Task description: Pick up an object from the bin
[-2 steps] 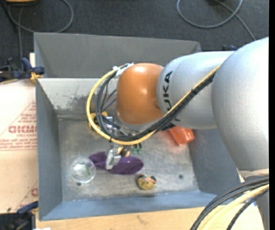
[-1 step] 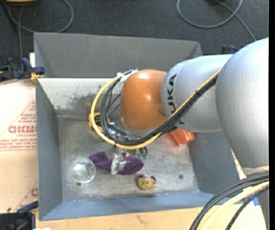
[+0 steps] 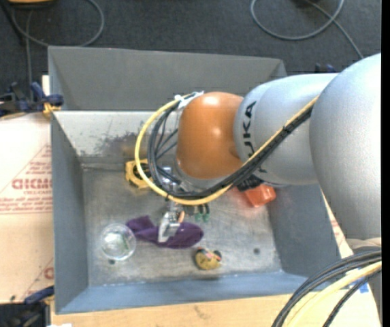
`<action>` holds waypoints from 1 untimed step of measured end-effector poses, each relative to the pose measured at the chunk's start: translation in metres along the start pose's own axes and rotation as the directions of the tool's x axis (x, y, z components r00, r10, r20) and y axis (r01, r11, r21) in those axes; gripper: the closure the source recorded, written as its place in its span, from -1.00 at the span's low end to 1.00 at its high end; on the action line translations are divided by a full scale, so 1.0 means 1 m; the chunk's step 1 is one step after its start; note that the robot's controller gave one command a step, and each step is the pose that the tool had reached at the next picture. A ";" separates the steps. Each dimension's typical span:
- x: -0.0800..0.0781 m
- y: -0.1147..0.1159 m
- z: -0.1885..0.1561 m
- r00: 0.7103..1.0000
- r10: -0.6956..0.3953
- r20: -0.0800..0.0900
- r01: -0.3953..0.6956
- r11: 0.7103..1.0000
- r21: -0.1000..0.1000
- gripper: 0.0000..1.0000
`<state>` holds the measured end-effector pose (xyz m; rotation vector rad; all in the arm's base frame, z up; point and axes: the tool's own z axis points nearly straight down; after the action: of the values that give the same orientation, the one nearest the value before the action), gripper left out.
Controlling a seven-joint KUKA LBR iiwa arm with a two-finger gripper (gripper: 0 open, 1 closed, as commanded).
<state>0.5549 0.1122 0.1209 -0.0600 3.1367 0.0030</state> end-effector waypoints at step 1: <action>0.002 -0.010 0.043 0.998 -0.068 0.001 0.068 0.998 0.002 -1.00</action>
Offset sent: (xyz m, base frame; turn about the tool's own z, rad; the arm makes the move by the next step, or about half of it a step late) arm -0.0072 -0.0016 -0.0509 0.0145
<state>0.5540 0.1020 0.0778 -0.1662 3.1321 0.0000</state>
